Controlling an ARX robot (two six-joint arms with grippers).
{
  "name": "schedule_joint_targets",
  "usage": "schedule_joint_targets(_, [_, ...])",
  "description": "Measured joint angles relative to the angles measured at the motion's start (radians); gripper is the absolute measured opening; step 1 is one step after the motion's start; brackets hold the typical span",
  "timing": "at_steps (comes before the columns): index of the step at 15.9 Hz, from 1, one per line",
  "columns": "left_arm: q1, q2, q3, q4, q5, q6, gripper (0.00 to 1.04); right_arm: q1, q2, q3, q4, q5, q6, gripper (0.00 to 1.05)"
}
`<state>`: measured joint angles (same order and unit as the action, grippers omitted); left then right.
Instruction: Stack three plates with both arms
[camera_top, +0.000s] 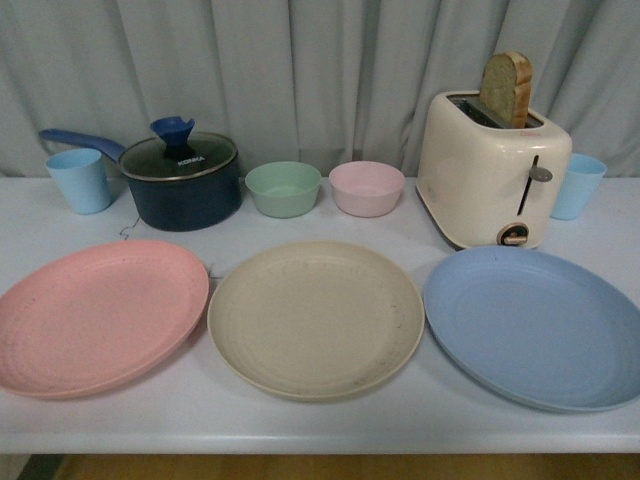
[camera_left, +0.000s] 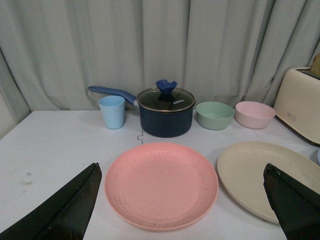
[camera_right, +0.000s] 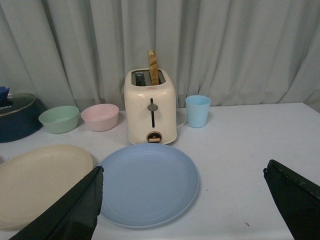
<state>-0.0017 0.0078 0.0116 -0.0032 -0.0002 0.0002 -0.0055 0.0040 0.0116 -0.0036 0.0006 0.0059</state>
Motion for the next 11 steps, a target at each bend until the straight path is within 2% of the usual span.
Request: schedule_joint_targets(11, [0.000, 0.000, 0.000, -0.001, 0.000, 0.000, 0.98, 0.000, 0.000, 0.000, 0.000, 0.000, 0.000, 0.98])
